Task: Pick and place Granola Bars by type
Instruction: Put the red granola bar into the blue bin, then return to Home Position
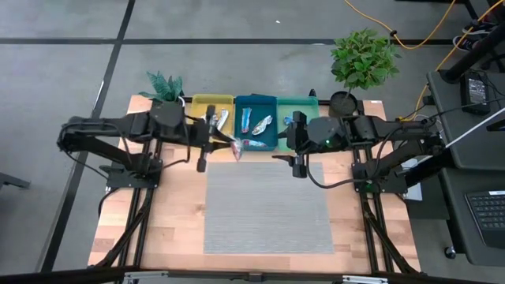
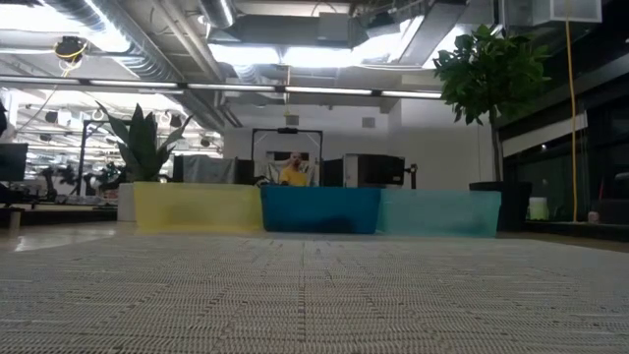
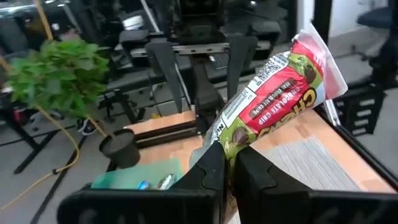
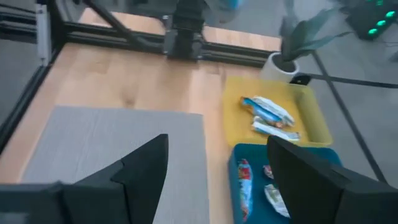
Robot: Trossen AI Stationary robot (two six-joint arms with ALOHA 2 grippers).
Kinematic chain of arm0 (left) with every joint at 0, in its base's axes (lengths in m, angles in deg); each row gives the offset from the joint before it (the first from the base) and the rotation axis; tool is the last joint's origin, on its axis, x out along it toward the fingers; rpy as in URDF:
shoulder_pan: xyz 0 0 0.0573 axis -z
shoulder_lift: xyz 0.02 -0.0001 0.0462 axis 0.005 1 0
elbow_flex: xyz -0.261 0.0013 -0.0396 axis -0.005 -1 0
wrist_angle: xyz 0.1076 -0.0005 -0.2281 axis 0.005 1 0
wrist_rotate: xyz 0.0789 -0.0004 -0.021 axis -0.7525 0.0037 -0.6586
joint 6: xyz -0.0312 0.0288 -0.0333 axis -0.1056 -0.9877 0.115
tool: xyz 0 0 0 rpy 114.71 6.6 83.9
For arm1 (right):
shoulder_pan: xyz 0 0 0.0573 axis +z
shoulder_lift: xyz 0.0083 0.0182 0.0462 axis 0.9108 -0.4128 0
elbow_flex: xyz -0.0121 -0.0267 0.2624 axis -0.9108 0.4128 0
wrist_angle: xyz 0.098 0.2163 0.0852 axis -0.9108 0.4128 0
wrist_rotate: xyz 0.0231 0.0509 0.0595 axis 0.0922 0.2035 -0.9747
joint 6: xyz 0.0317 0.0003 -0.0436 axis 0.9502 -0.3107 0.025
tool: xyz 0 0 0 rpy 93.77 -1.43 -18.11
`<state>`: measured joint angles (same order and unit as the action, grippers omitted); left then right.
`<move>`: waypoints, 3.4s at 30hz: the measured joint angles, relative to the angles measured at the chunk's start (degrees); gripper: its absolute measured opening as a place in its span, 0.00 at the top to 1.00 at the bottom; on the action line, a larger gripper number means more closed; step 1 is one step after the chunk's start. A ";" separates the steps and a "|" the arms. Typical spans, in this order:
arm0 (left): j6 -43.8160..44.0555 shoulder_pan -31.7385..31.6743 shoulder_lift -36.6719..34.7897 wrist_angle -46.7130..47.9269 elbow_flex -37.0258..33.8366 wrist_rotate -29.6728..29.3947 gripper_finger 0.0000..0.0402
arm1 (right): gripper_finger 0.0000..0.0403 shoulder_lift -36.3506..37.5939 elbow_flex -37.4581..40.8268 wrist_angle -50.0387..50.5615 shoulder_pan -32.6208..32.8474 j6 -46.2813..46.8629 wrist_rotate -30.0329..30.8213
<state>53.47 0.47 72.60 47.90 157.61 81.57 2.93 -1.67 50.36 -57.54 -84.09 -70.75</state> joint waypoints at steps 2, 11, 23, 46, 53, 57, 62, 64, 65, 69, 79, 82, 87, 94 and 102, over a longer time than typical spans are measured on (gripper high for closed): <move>1.35 0.01 -0.75 -0.06 0.00 -1.39 0.98 | 0.32 0.00 0.00 -0.41 -0.01 -0.19 0.94; 2.47 -7.21 2.03 -0.48 2.10 -4.25 0.99 | 0.32 -0.02 0.00 -2.11 0.01 -0.44 1.21; 1.63 -24.76 18.53 4.20 15.11 3.67 0.98 | 0.32 -0.02 -0.02 -1.94 -2.61 -2.50 1.18; 9.57 -37.75 51.14 0.43 17.73 10.82 0.99 | 0.32 3.98 -0.07 -0.70 -23.05 -18.73 -8.92; 12.50 -38.46 54.75 -4.71 17.73 13.59 0.97 | 0.32 4.09 -0.07 -0.44 -26.65 -19.62 -13.44; 12.59 -38.81 55.37 -4.53 17.73 17.99 0.97 | 0.32 4.09 -0.07 0.26 -27.55 -19.63 -14.44; 11.57 -38.79 55.34 -4.73 17.75 18.01 0.91 | 0.32 4.09 -0.07 0.55 -27.96 -19.63 -14.49; 11.52 -38.79 55.34 -4.72 17.75 17.90 0.87 | 0.32 4.09 -0.07 0.55 -27.96 -19.63 -14.49; 11.40 -38.79 55.34 -4.68 17.75 17.81 0.84 | 0.32 4.09 -0.07 0.57 -27.96 -19.63 -14.52; 11.03 -38.95 54.87 -4.65 17.75 17.39 0.71 | 0.32 4.09 -0.07 0.95 -27.96 -19.57 -14.62; 11.62 -40.34 42.85 0.12 22.23 26.57 0.55 | 0.32 4.35 0.04 1.52 -27.96 -19.55 -18.58; 12.36 -39.87 35.02 1.18 22.27 34.04 0.57 | 0.32 5.39 0.06 1.54 -27.96 -19.46 -18.54; 7.81 -36.63 20.20 5.18 18.88 38.38 0.60 | 0.34 7.96 0.06 1.42 -27.96 -17.03 -17.95; 10.89 -28.00 -2.78 0.01 -4.16 30.32 0.74 | 0.50 13.13 2.87 0.15 -27.94 -15.40 -16.41; 33.59 -14.65 -24.33 -37.19 -41.27 26.01 0.98 | 0.84 20.18 12.13 -2.86 -27.80 -9.13 -19.43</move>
<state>87.06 -14.19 48.26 10.71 116.34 107.58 23.11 10.46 47.50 -85.34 -93.21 -90.18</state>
